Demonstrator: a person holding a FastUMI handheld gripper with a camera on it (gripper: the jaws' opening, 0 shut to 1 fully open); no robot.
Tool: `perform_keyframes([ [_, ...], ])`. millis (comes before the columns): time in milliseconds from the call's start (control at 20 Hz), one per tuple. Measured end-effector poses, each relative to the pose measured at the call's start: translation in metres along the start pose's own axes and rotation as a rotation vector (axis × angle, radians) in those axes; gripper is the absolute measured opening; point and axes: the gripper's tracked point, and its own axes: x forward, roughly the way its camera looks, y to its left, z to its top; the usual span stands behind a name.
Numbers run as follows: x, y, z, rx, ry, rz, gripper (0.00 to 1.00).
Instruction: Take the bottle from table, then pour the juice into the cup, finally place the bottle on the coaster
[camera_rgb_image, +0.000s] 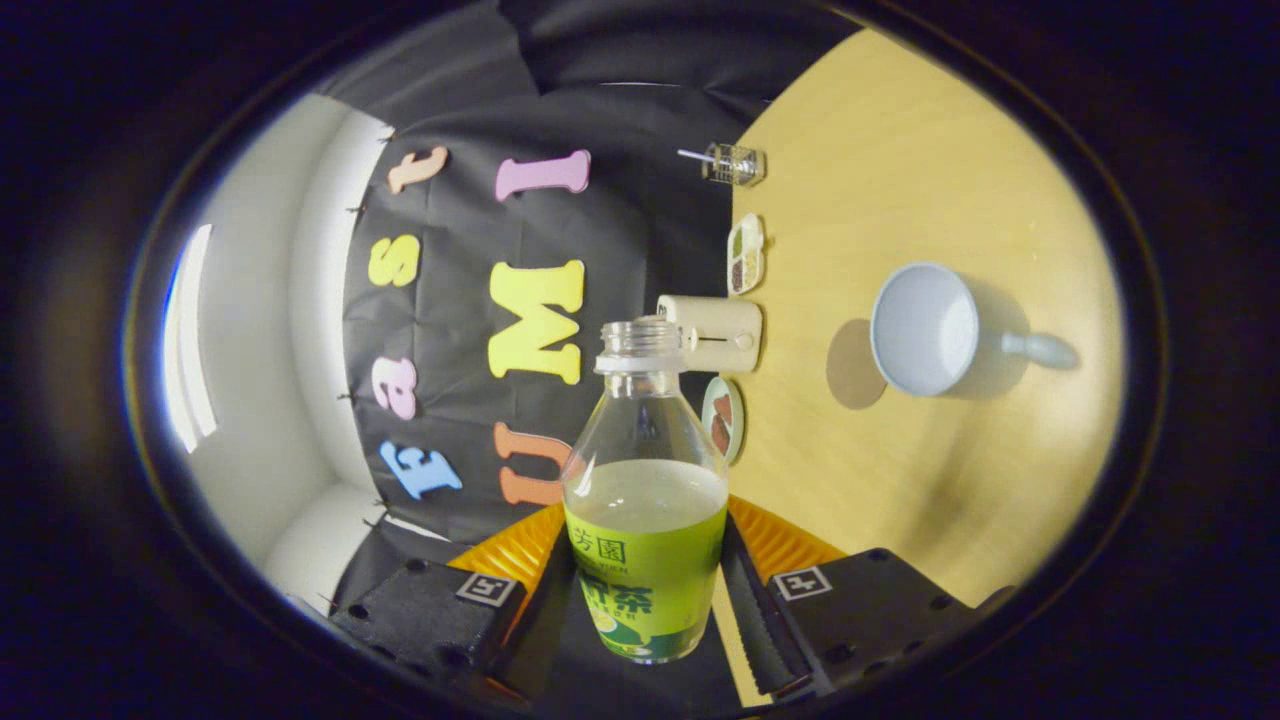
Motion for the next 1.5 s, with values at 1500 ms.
perform_keyframes([
  [1500, 0.115, -0.063, 0.115, -1.297, -0.212, -0.532, 0.80],
])
